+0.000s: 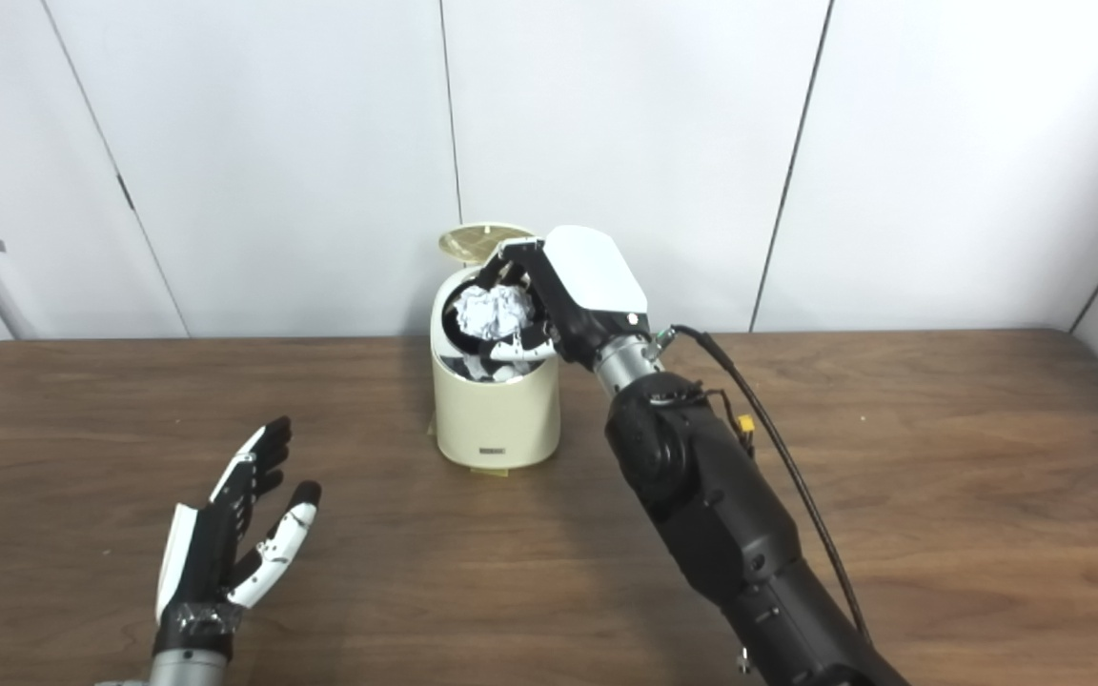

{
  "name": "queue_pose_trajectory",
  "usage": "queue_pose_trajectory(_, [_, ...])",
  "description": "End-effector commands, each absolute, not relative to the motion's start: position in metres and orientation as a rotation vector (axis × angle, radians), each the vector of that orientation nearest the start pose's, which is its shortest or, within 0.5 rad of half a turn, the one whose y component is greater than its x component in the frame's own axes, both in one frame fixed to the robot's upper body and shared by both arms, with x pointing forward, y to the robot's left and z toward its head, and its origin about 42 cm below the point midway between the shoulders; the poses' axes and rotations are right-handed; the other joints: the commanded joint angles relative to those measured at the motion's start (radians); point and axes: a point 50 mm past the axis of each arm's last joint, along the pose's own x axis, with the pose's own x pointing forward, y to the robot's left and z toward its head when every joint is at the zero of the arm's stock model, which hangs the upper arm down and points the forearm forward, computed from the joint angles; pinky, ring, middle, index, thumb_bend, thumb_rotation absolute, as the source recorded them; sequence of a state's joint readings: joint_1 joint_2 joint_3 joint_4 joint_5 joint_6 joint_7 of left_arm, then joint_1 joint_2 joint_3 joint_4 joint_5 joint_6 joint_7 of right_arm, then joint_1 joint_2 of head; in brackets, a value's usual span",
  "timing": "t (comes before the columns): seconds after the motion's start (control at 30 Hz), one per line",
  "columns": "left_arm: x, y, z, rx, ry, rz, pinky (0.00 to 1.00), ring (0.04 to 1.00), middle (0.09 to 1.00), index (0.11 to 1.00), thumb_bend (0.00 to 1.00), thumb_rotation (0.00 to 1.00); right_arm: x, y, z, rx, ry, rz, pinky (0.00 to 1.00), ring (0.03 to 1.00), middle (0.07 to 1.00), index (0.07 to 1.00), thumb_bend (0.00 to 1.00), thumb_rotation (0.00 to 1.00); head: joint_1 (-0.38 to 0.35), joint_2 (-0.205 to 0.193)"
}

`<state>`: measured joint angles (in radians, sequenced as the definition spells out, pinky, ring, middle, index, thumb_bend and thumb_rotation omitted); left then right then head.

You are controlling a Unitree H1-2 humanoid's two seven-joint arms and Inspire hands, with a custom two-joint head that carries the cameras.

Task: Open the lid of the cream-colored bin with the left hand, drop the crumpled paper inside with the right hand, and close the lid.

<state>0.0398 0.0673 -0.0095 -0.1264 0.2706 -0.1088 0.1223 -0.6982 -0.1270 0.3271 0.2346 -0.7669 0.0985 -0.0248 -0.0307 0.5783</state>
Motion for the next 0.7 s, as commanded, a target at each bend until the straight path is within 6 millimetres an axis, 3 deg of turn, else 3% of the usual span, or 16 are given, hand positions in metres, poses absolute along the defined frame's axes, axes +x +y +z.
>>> queue_pose_trajectory(0.0, [0.2634,0.2233,0.1229,0.303,-0.221,0.113,0.88,0.906,0.913,0.943,0.45,0.51,0.4584,-0.1104,0.2906,-1.040,-0.521,0.166,0.43,0.416,0.545,0.521,0.51,0.00,-0.002,0.003])
queue_pose_trajectory(0.1, [0.2634,0.2227,0.1236,0.295,-0.220,0.112,0.89,0.913,0.917,0.948,0.46,0.52,0.4574,-0.1095,0.2906,-1.053,-0.505,0.179,0.44,0.459,0.623,0.496,0.51,0.00,-0.003,0.006])
queue_pose_trajectory(0.17, [0.2633,0.2224,0.1241,0.292,-0.221,0.113,0.89,0.913,0.917,0.948,0.46,0.51,0.4565,-0.1086,0.2912,-1.050,-0.498,0.187,0.43,0.462,0.623,0.494,0.51,0.00,-0.004,0.008])
queue_pose_trajectory(0.23, [0.2630,0.2217,0.1249,0.286,-0.220,0.115,0.90,0.915,0.915,0.948,0.46,0.50,0.4559,-0.1074,0.2916,-1.046,-0.496,0.192,0.43,0.519,0.632,0.494,0.52,0.11,0.000,0.012])
queue_pose_trajectory(0.4, [0.2633,0.2210,0.1266,0.282,-0.230,0.116,0.90,0.920,0.913,0.950,0.51,0.49,0.4569,-0.1059,0.2916,-1.057,-0.494,0.195,0.40,0.516,0.626,0.495,0.52,0.14,0.001,0.013])
queue_pose_trajectory(0.43, [0.2634,0.2211,0.1266,0.281,-0.232,0.116,0.90,0.921,0.914,0.951,0.51,0.49,0.4570,-0.1057,0.2916,-1.060,-0.490,0.196,0.39,0.513,0.628,0.576,0.69,0.13,0.001,0.013])
queue_pose_trajectory(0.5, [0.2636,0.2207,0.1271,0.279,-0.234,0.115,0.90,0.919,0.914,0.952,0.51,0.47,0.4574,-0.1055,0.2915,-1.060,-0.483,0.201,0.29,0.425,0.559,0.658,0.83,0.12,0.003,0.013])
queue_pose_trajectory(0.67, [0.2634,0.2203,0.1269,0.271,-0.234,0.116,0.91,0.918,0.911,0.951,0.51,0.46,0.4577,-0.1050,0.2909,-1.061,-0.463,0.216,0.17,0.284,0.401,0.706,0.87,0.13,0.005,0.013])
